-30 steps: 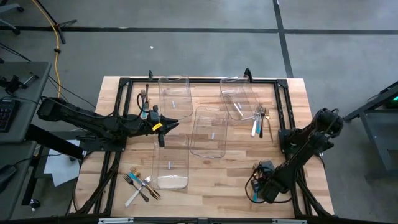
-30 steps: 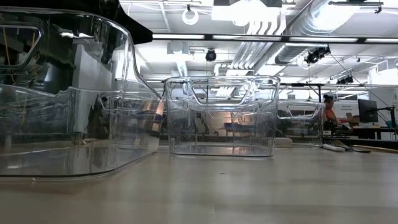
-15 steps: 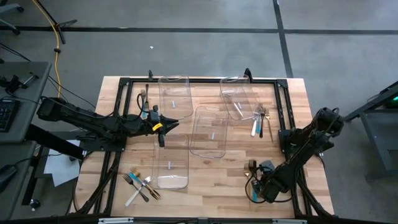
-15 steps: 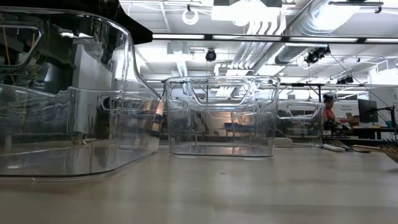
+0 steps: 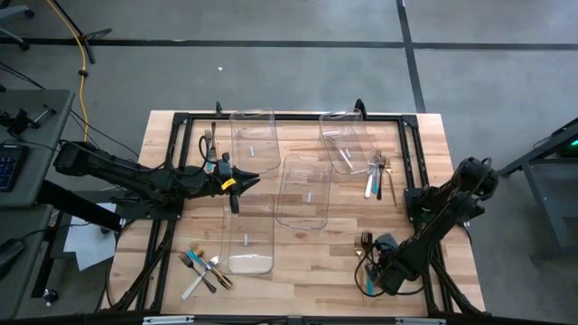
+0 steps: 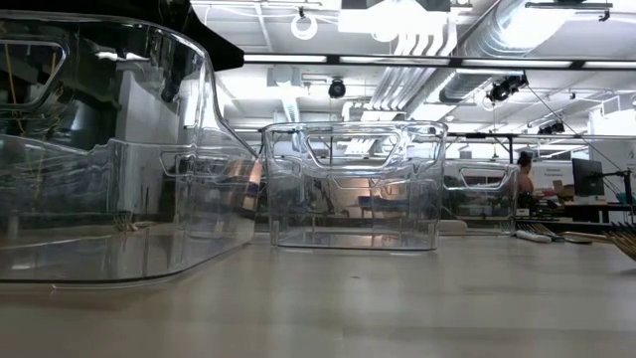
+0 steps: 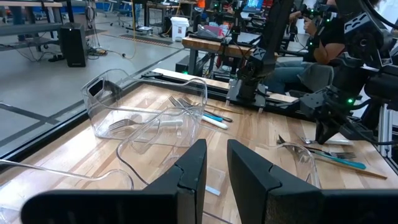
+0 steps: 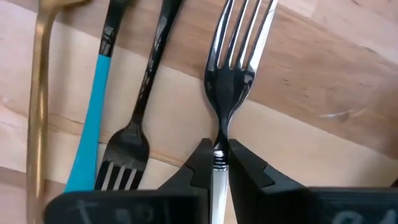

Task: Sort silverware by color (type)
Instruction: Put the white fork into the top right transparent bin

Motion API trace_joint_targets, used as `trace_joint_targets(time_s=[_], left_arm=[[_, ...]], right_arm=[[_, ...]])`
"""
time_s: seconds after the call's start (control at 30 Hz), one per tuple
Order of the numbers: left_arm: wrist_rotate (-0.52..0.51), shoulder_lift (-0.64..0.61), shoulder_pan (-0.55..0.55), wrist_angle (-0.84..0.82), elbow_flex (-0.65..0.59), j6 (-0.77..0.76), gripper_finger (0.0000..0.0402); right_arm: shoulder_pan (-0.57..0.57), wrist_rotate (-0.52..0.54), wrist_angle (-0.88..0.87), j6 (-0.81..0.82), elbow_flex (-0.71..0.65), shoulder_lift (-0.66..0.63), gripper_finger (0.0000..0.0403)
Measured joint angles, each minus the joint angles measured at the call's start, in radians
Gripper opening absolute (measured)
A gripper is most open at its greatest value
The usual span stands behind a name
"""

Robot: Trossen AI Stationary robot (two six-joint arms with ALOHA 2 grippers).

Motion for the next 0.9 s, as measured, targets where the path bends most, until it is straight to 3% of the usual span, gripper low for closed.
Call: trace_joint_targets(time_s=[0.23, 0.47, 0.77, 0.9], left_arm=[[0.000, 0.000, 0.000, 0.000, 0.000, 0.001, 0.0056], [0.000, 0.000, 0.000, 0.000, 0.000, 0.001, 0.0056], [0.000, 0.000, 0.000, 0.000, 0.000, 0.001, 0.0056], [0.000, 0.000, 0.000, 0.000, 0.000, 0.001, 0.0056]], right_arm=[[0.000, -0.013, -0.100, -0.073, 0.050, -0.013, 0.0004], [0.000, 0.042, -0.165, -0.048, 0.058, -0.111, 0.0003], [0.000, 0.053, -0.034, -0.151, 0.060, -0.141, 0.0000], [0.007, 0.052, -0.004, -0.161, 0.060, -0.122, 0.0034]])
